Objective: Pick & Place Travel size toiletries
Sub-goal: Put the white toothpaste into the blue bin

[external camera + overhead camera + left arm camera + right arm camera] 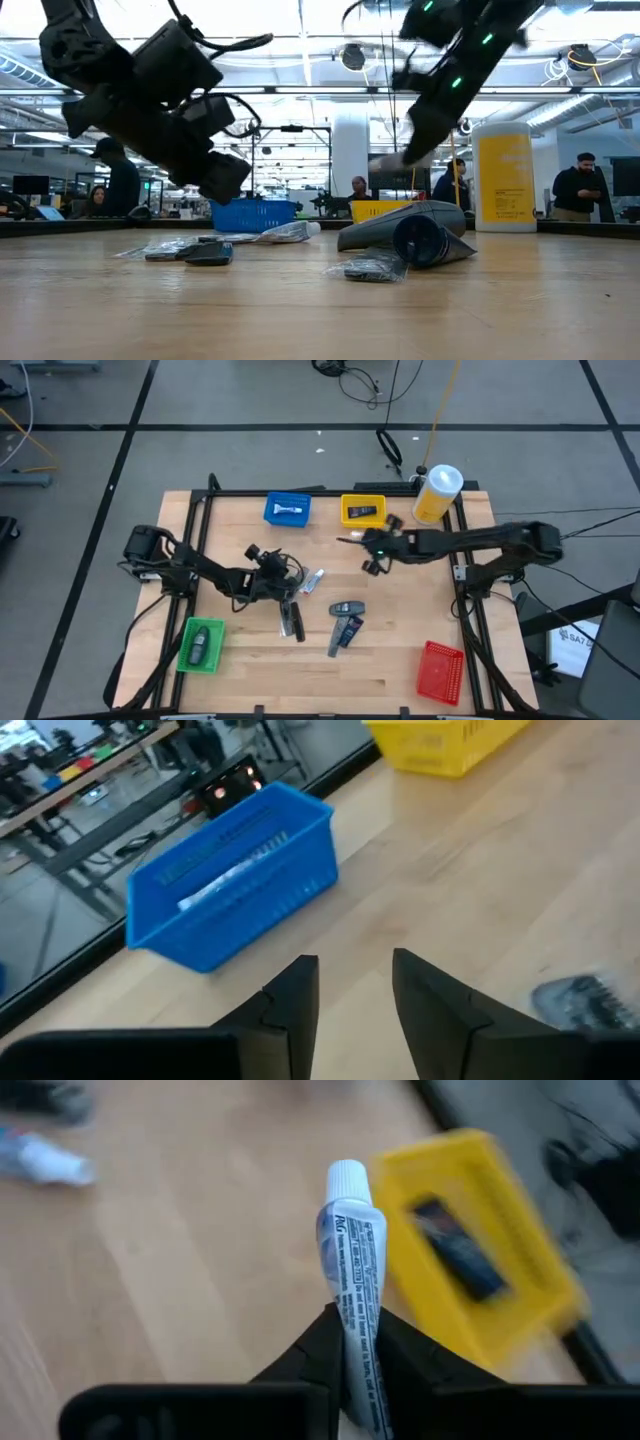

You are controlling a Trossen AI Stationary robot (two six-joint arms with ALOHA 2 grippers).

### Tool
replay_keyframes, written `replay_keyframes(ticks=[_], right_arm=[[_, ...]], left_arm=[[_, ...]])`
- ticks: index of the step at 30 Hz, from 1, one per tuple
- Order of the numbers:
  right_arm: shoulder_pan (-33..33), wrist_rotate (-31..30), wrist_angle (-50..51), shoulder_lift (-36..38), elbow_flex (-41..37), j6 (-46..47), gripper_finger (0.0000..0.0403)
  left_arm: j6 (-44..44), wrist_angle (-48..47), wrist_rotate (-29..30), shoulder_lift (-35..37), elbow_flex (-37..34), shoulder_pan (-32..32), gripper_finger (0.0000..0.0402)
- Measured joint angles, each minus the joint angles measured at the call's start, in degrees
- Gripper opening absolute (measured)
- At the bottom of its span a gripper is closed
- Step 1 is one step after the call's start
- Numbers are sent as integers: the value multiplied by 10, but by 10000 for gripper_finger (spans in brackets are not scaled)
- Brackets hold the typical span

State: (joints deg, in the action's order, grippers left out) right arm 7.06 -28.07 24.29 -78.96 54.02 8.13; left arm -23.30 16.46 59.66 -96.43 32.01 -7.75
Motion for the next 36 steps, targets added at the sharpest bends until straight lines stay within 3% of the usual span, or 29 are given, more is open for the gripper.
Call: replay_keyframes(ticks=[3, 8, 13, 16, 18, 21, 23, 26, 30, 36], right_arm=[[-11, -35, 57, 64, 0, 73, 27], [-29, -34, 91, 118, -2, 117, 18], [-41, -16, 44, 124, -50, 106, 28], [-41, 42, -87, 121, -122, 79, 28], [-39, 116, -232, 110, -184, 51, 25], [-37, 217, -480, 74, -265, 25, 23], [-37, 247, -607, 42, -300, 16, 23], [-41, 251, -690, 1, -321, 13, 25], [-42, 251, -736, -38, -320, 12, 25], [-42, 252, -775, -64, -320, 2, 26]], left_arm=[[-11, -28, 9, -1, 0, 2, 122], [-18, -108, 34, 35, 0, -3, 122], [-42, -215, 35, 106, 0, -2, 122], [-5, -215, 14, 150, -1, 4, 122], [69, -155, -57, 168, -1, 20, 122], [212, -29, -300, 167, -1, 64, 122], [286, 77, -470, 144, 0, 92, 122], [351, 205, -626, 106, 0, 118, 132], [370, 334, -689, 42, 20, 132, 183], [310, 328, -697, -55, 108, 139, 295]])
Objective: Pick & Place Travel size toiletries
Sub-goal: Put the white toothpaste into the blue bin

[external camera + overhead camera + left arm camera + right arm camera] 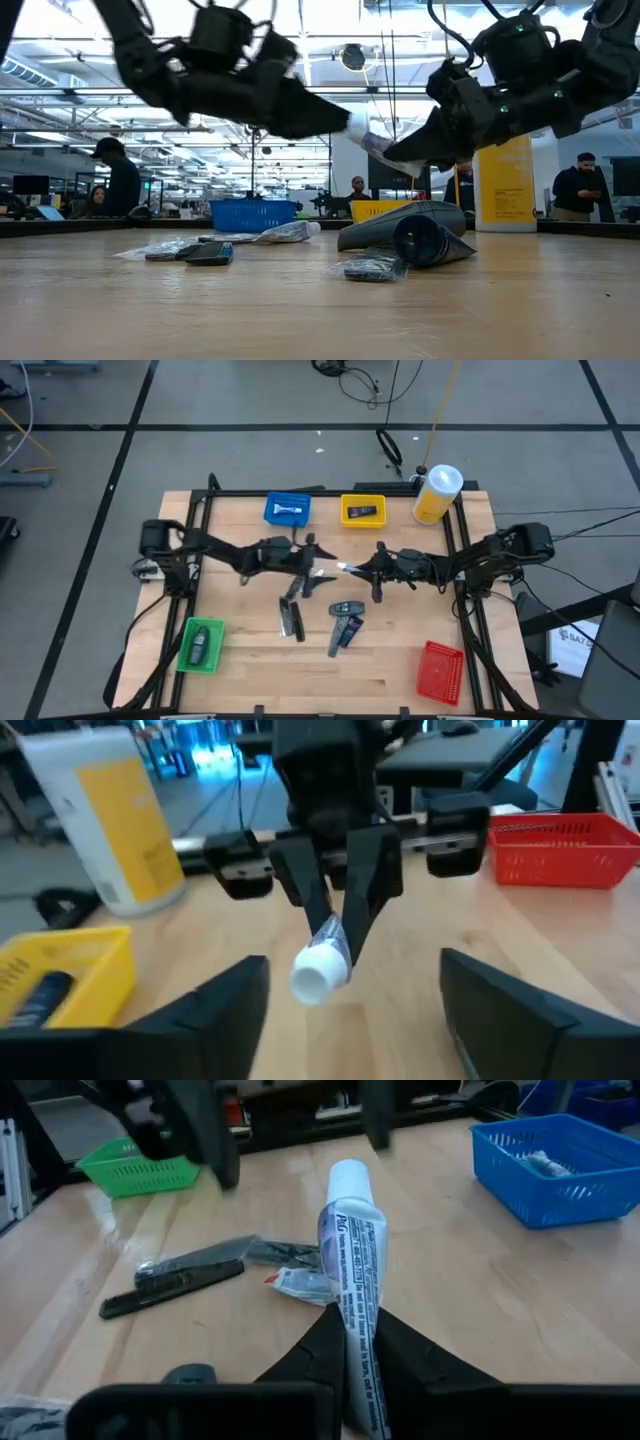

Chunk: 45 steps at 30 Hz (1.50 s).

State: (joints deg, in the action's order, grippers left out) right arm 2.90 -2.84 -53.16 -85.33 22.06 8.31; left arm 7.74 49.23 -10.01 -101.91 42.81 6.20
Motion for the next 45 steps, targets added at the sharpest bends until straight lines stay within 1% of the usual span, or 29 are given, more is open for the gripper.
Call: replay_keyframes(ticks=[2, 4, 7, 12, 18, 21, 25, 27, 28, 31, 33, 35, 38, 40, 41, 43, 44, 45], right_arm=[[0, 0, -2, -2, 0, -1, 26], [0, 0, -2, -1, 0, -1, 25], [0, 1, -2, -1, 0, -1, 26], [-1, 4, -2, -1, 0, -1, 30], [-1, 2, -2, -1, 0, -1, 31], [-1, 1, -2, -1, 0, -1, 31], [-1, 2, 0, -1, 0, 0, 34], [-1, 8, 3, -1, 1, 9, 46], [-1, 12, 5, -1, 1, 18, 59], [-2, 12, 18, -1, 1, 39, 111], [-6, 8, 19, -2, 0, 60, 150], [-15, -1, 14, -3, 1, 81, 184], [-46, -53, 1, -23, 1, 113, 221], [-67, -108, -9, -40, 0, 135, 235], [-78, -139, -20, -53, 0, 143, 239], [-99, -192, -52, -84, 0, 148, 243], [-108, -214, -71, -99, 0, 143, 243], [-114, -238, -95, -114, 0, 137, 243]], left_arm=[[-9, -27, -7, -26, 29, -2, 314], [-15, -58, -7, -44, 54, -5, 317], [-25, -79, -6, -58, 80, -9, 293], [-33, -84, 0, -59, 85, -10, 209], [-41, -80, 30, -59, 85, -10, 95], [-42, -80, 29, -59, 85, -10, 52], [-40, -80, 27, -59, 85, -10, 48], [-34, -92, 28, -54, 85, -11, 48], [-30, -102, 31, -48, 86, -11, 50], [-12, -157, 69, -15, 85, -12, 65], [5, -215, 103, 18, 85, -11, 67], [24, -288, 155, 60, 85, -11, 60], [42, -396, 265, 128, 85, -3, 48], [36, -461, 334, 170, 85, 14, 48], [28, -491, 356, 188, 85, 29, 50], [6, -537, 365, 213, 85, 77, 58], [-7, -552, 352, 219, 85, 106, 62], [-21, -563, 327, 222, 85, 138, 64]])
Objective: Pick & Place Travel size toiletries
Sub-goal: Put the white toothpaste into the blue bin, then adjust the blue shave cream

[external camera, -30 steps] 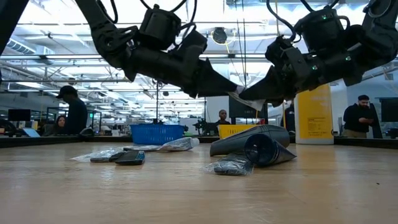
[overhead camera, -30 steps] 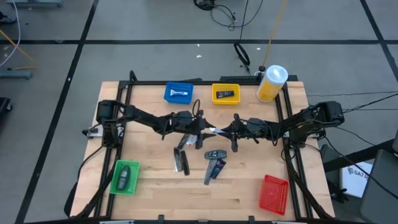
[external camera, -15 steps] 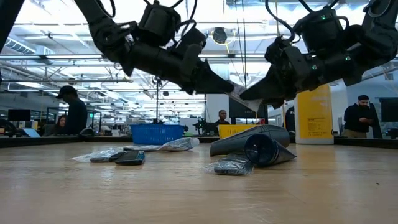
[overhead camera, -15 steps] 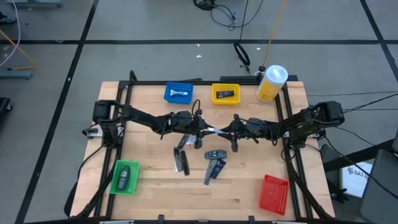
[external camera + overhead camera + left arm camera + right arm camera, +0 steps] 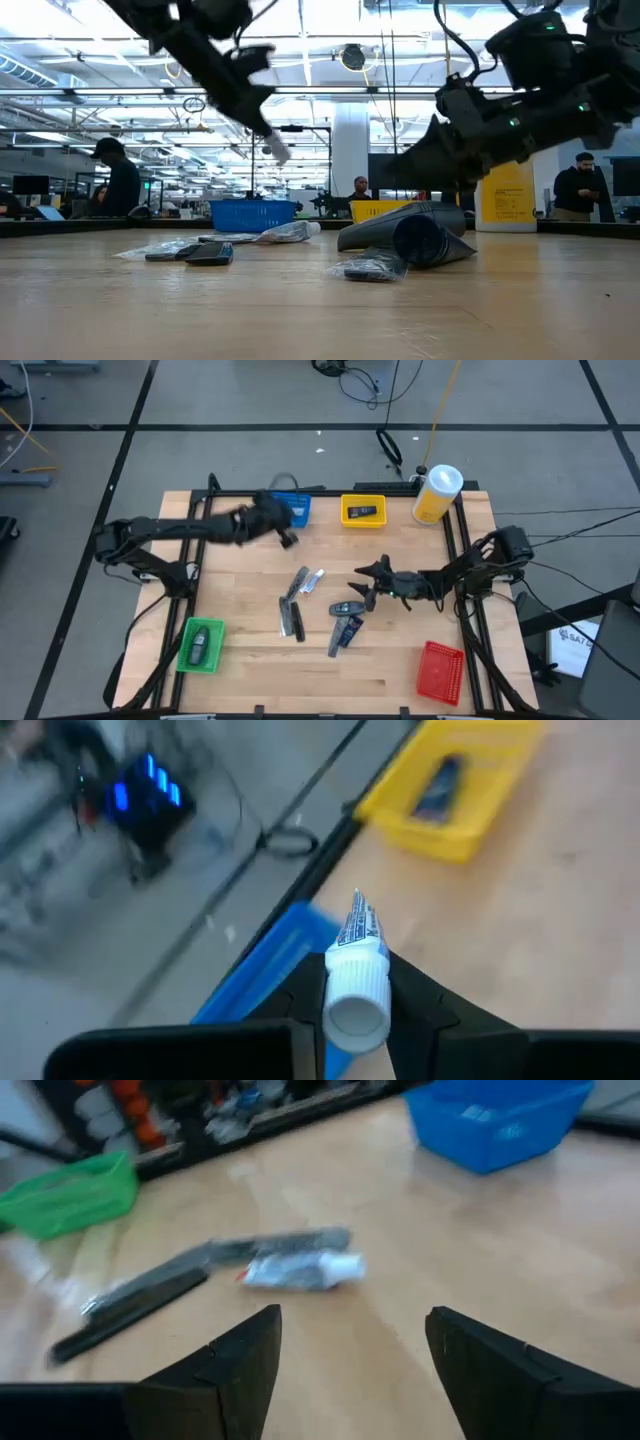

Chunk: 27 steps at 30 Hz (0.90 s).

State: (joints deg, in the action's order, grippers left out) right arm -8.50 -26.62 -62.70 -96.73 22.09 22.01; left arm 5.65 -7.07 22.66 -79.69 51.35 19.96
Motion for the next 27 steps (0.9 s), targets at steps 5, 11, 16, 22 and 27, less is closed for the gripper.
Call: replay_keyframes(ticks=[5, 11, 16, 22, 27], right_arm=[[-11, -17, -84, -62, 0, -11, 234], [-10, -17, -105, -78, 0, -6, 227], [-10, -17, -109, -78, 0, -7, 226], [-10, -17, -108, -78, 0, -7, 226], [-10, -16, -108, -78, 0, -12, 226]], left_arm=[[-22, -14, -158, -19, 0, 151, 58], [-63, -12, -300, -54, 0, 241, 67], [-77, 5, -345, -96, -1, 245, 97], [-78, 31, -343, -135, -1, 227, 127], [-57, 38, -332, -119, -1, 231, 180]])
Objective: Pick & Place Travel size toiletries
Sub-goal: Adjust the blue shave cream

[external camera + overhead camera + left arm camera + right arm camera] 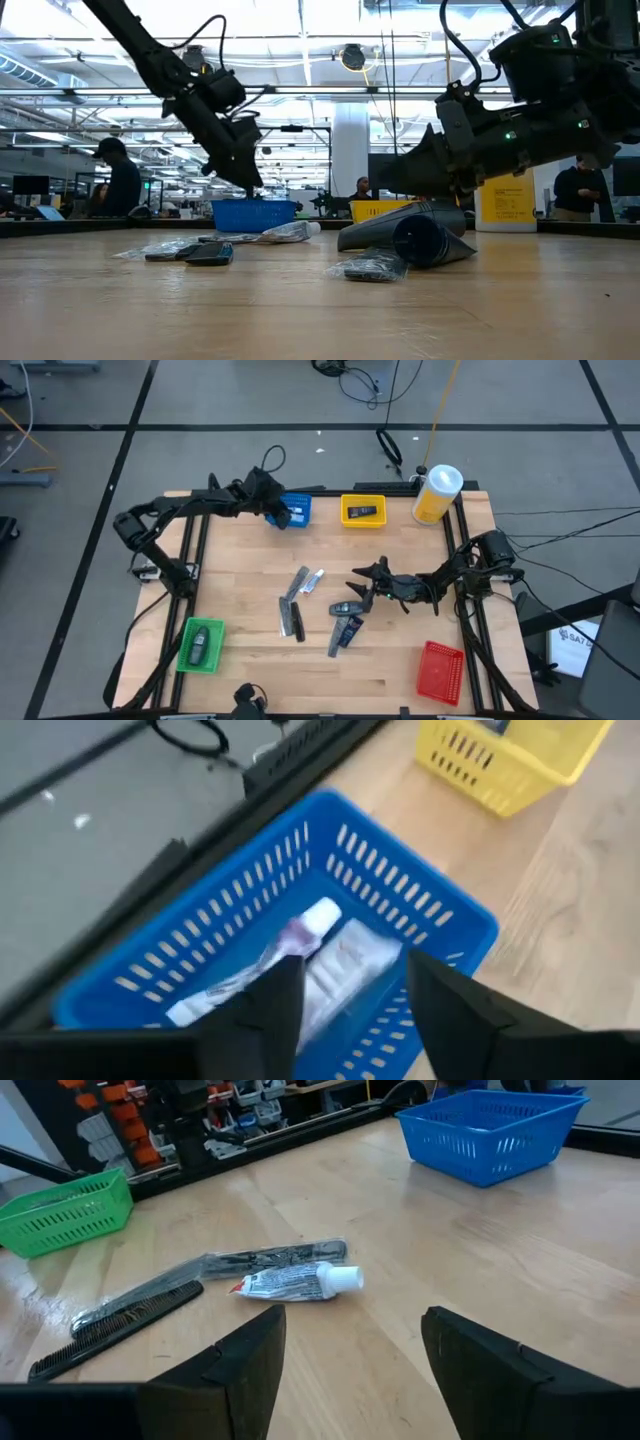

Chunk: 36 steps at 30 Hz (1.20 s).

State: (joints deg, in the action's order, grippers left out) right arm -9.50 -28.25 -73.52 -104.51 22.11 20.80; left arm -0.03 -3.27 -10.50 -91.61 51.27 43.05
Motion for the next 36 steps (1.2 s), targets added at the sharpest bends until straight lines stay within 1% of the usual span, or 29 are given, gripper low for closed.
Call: replay_keyframes(ticks=[4, 6, 7, 9, 11, 15, 17, 19, 20, 22, 23, 26, 28, 30, 32, 34, 36], right_arm=[[0, 0, 0, 0, 0, -10, 226], [0, 7, 0, 0, 0, -19, 226], [0, 19, 0, 0, 0, -27, 226], [2, 49, 0, 0, 0, -44, 226], [6, 87, 0, 1, 0, -54, 226], [20, 187, 0, 33, 0, -61, 227], [23, 238, 17, 64, 0, -61, 226], [24, 306, 54, 102, 6, -39, 226], [24, 338, 91, 123, 11, -15, 226], [17, 386, 205, 159, 31, 44, 225], [8, 395, 276, 170, 48, 64, 224], [-25, 405, 482, 181, 105, 76, 216], [-47, 407, 564, 172, 140, 70, 210], [-68, 419, 594, 165, 159, 69, 204], [-88, 425, 587, 157, 160, 80, 199], [-107, 435, 578, 146, 161, 108, 194], [-129, 428, 574, 137, 161, 142, 188]], left_arm=[[19, -10, 0, 44, 0, 8, 228], [36, -14, -17, 72, 0, 1, 243], [42, -12, -32, 85, -2, -7, 248], [53, -6, -66, 108, -14, -30, 251], [59, 11, -88, 122, -31, -64, 249], [70, 92, -95, 128, -87, -147, 235], [70, 137, -90, 127, -118, -190, 226], [64, 181, -85, 125, -142, -230, 217], [58, 197, -82, 125, -153, -249, 212], [43, 219, -80, 125, -170, -289, 203], [38, 233, -77, 125, -179, -309, 199], [33, 273, -38, 116, -204, -363, 186], [18, 286, 6, 116, -219, -393, 179], [0, 302, 55, 116, -226, -416, 172], [-22, 296, 95, 117, -233, -432, 165], [-45, 294, 125, 115, -236, -444, 158], [-65, 295, 148, 116, -236, -452, 152]])
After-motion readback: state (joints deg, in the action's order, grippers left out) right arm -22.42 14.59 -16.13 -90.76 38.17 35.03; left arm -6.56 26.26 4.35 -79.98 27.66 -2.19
